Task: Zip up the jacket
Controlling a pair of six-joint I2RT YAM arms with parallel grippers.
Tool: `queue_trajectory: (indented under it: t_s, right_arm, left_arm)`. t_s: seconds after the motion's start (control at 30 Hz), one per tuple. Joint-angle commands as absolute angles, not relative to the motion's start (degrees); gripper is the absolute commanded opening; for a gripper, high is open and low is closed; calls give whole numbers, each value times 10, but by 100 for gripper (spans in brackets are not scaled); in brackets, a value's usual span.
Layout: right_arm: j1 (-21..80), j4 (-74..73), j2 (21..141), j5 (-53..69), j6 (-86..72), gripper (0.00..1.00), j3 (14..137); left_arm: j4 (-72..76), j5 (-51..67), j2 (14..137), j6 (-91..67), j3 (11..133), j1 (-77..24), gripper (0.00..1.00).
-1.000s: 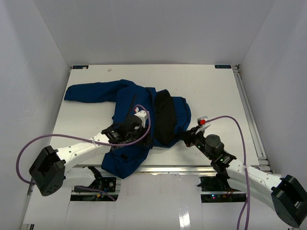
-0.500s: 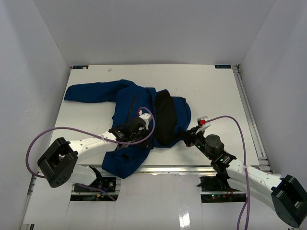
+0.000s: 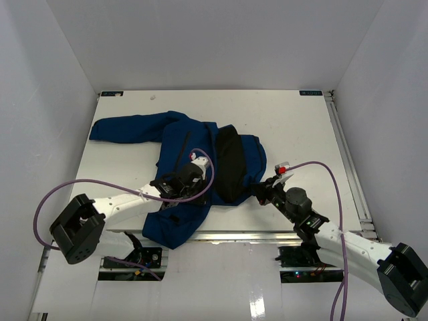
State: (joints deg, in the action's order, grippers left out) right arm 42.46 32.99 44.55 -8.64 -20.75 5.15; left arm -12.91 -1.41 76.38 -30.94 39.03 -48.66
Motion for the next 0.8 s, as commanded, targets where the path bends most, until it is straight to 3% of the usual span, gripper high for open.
queue_trajectory:
  t_s: [0.0,0.07,0.2,0.27,0.47,0.77]
  right_arm:
    - [425,355,444,-88,-205,8,72]
    - [426,354,443,-89,-206,8,72]
    - [425,354,442,-87,-207,8,72]
    - [426,354,440,-86,-207,8,72]
    - [426,352,436,-86,-207,8,69]
    - [425,349,429,-88,-205,8,67]
  left_arm:
    - [-143,-45,703,-321,391,-489,0]
    - [-144,-47,693,-323,387,-489,2]
    - [-147,-26,702,-320,386,-489,40]
    - [-148,-25,706,-321,384,-491,49]
    - [-149,-33,728,-325,392,-495,62]
    - [-142,-47,815,-325,417,-521,68]
